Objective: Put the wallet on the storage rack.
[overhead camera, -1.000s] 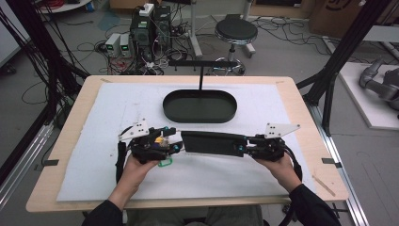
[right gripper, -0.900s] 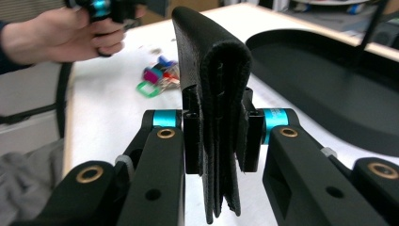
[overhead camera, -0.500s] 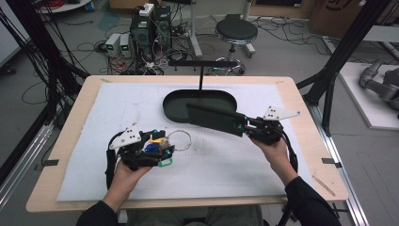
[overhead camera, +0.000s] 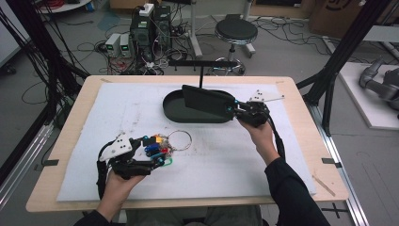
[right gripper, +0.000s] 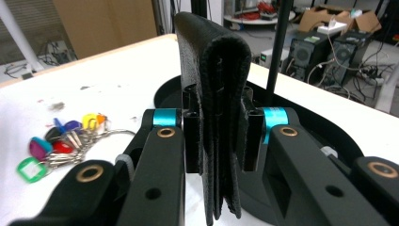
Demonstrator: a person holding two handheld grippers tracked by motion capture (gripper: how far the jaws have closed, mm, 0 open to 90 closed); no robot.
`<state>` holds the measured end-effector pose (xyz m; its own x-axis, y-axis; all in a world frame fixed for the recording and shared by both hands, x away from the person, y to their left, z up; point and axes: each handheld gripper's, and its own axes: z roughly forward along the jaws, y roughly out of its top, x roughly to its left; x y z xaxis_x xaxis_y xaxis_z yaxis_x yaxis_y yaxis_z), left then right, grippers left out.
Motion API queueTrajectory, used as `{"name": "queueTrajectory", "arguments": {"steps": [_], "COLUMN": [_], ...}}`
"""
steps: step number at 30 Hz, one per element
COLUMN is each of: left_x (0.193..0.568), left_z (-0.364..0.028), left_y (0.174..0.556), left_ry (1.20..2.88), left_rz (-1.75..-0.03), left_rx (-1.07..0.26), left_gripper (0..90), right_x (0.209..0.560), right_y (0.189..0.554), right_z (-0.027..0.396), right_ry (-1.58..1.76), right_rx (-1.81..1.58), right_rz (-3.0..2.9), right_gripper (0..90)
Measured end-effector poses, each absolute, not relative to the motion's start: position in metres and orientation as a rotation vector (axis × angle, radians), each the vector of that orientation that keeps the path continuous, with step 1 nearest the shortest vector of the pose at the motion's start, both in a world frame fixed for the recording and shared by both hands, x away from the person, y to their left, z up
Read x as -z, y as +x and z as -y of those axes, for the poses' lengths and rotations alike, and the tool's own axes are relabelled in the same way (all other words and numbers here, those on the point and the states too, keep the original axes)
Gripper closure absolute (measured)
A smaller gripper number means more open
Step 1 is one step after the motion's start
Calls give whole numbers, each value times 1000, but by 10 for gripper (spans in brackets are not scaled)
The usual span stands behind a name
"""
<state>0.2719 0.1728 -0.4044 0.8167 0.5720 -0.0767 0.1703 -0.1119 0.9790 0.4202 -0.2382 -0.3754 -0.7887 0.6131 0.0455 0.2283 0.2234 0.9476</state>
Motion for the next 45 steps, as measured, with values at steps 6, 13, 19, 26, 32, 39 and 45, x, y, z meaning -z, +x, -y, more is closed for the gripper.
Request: {"name": "queueTrajectory", "arguments": {"steps": [6, 13, 19, 26, 32, 39, 45], "left_x": [404, 402, 402, 403, 405, 405, 406], "left_z": [-172, -169, -167, -169, -170, -168, -167], "left_y": [270, 268, 267, 266, 268, 266, 267], "left_ry": [1674, 1675, 1683, 1669, 1677, 1681, 1691], "left_rz": [-569, -543, -517, -522, -522, -513, -513], "left_rx": [-387, -399, -397, -390, -379, -380, -378], "left_gripper": [272, 270, 270, 270, 270, 270, 270], "right_x": [381, 390, 399, 413, 420, 423, 427], "right_y": [434, 451, 465, 478, 483, 487, 489], "right_z": [223, 206, 196, 196, 195, 204, 206], "right_ry": [793, 802, 816, 854, 836, 846, 864], "right_rx": [-1596, -1539, -1563, -1586, -1614, -1484, -1357], "right_rz": [-2150, -2184, -2157, -2128, -2123, -2180, -2245], "right_gripper": [770, 770, 768, 768, 765, 750, 734]}}
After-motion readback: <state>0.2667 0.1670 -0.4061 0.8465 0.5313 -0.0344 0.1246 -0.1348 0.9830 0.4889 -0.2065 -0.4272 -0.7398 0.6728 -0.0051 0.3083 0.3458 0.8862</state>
